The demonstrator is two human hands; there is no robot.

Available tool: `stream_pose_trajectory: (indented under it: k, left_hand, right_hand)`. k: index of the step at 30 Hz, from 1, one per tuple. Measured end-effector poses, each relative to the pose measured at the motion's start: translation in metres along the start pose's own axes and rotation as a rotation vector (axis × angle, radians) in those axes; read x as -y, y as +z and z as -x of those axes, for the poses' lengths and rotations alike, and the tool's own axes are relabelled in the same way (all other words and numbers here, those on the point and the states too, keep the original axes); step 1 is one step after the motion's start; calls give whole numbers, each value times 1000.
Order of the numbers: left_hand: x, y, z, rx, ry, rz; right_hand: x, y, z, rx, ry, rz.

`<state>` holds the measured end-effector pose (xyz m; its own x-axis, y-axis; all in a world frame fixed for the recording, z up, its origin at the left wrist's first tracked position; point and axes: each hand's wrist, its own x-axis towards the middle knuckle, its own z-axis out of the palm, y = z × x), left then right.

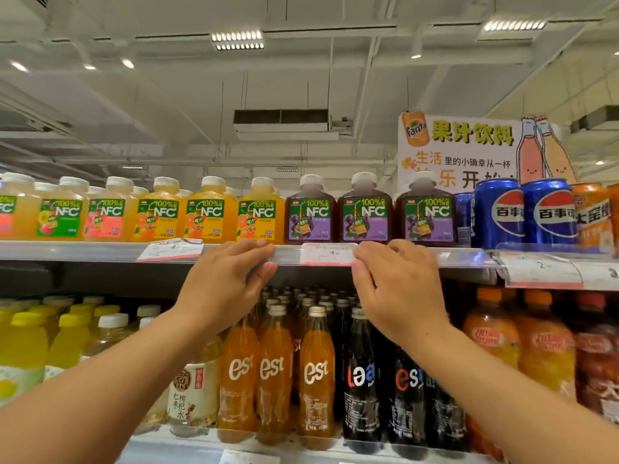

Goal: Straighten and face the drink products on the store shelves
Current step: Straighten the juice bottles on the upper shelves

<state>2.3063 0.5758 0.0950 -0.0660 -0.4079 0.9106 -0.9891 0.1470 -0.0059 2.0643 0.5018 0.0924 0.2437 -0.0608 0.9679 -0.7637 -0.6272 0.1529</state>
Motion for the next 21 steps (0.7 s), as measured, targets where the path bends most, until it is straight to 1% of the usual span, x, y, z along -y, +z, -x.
stream_pose_trajectory:
  k: [1,3,5,7,10,13,15,17,19,21]
  left_hand:
    - [-1,-1,1,13,-17,9]
    - [-1,-3,3,81,-28,-8]
    - [1,-9,3,182,15,-83]
    - [7,-22,5,260,77,-143]
    - [33,-48,15,233,134,-207]
    - [82,-79,30,199,71,-290]
    - [119,-98,42,170,-11,-330]
    - [164,-115,56,165,-94,-372]
    - [205,-127,67,227,-149,-428]
    - [239,-134,75,297,-167,-466]
  right_hand:
    - [2,2,10,12,-17,39]
    - [6,3,19,29,32,61]
    - [13,2,17,67,107,60]
    - [19,-1,15,135,132,107]
    - [26,-8,15,254,128,206]
    - [39,-16,8,399,196,333]
    - [53,-21,5,491,327,381]
    - [84,-25,-4,549,449,432]
    - [124,-24,-14,541,438,451]
    - [176,-15,-24,521,342,332]
